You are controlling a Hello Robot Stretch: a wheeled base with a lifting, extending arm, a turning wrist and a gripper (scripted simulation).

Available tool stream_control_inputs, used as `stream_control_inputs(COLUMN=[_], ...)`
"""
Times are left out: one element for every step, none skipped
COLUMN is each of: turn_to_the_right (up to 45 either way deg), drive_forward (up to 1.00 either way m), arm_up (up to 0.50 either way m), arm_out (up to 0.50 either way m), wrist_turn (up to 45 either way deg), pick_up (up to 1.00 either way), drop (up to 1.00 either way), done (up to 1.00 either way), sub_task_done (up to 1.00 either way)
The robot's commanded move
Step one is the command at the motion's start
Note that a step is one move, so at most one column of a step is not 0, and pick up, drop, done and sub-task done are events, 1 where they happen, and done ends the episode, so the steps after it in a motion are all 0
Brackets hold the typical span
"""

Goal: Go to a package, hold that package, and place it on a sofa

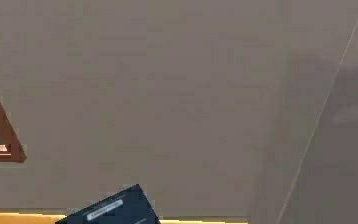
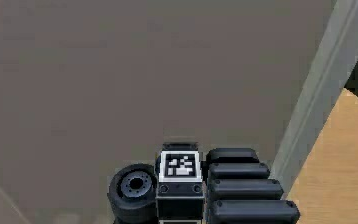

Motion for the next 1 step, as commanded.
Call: stream_control_inputs(turn_to_the_right=[-36.0], drive_forward=[0.0], arm_up=[0.0], arm_out=[0.0], wrist_turn=[0.0], pick_up=[0.0], drop=[0.0], done=[0.0], sub_task_done=[0.0])
